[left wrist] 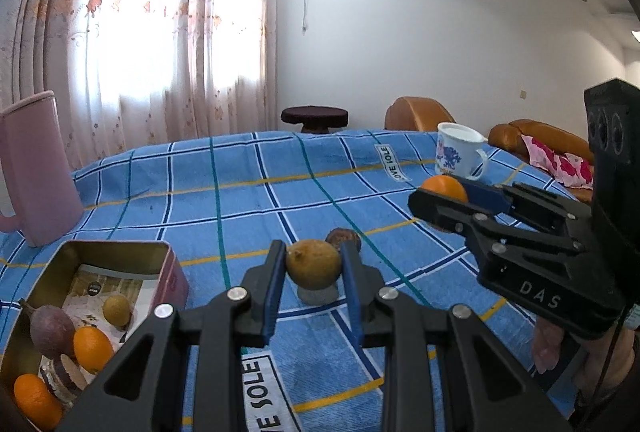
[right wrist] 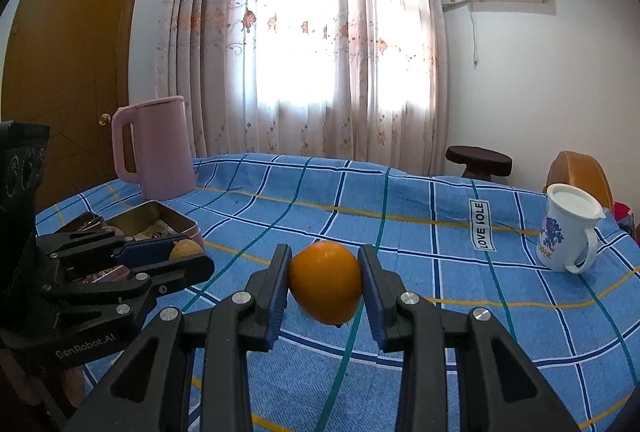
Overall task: Organize fruits
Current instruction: 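Carry the kiwi and orange over the tin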
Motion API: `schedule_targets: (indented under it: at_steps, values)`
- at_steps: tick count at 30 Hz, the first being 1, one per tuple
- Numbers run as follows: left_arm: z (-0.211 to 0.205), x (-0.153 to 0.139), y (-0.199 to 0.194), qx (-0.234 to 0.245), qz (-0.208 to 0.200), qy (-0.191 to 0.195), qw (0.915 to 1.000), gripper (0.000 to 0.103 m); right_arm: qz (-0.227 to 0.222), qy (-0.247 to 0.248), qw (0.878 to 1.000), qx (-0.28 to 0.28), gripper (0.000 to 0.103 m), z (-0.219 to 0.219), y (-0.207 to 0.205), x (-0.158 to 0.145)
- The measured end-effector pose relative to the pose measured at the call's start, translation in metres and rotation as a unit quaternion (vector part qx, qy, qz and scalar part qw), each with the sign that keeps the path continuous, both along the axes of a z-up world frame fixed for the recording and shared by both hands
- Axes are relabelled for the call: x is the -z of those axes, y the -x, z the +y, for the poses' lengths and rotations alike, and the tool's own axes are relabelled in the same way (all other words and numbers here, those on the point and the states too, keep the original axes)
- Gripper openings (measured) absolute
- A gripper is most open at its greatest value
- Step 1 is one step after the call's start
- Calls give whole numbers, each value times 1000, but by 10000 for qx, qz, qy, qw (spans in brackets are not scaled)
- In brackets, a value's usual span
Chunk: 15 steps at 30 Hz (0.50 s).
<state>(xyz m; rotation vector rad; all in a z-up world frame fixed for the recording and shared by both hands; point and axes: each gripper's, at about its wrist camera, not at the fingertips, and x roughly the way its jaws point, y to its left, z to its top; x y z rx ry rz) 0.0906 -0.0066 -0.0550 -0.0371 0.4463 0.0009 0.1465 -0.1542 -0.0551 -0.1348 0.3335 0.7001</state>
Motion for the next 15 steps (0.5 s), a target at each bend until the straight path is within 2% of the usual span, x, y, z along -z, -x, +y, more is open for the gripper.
schedule_targets:
  at_steps: [8,15]
  values:
    - [4,-4,5,-56,-149,40,9999,29,-127,41,9999,38,36,3,6,-1]
    - [20,-6,17,-140,-194,201,9995,29,86,18,9998,-161,36,18,8,1]
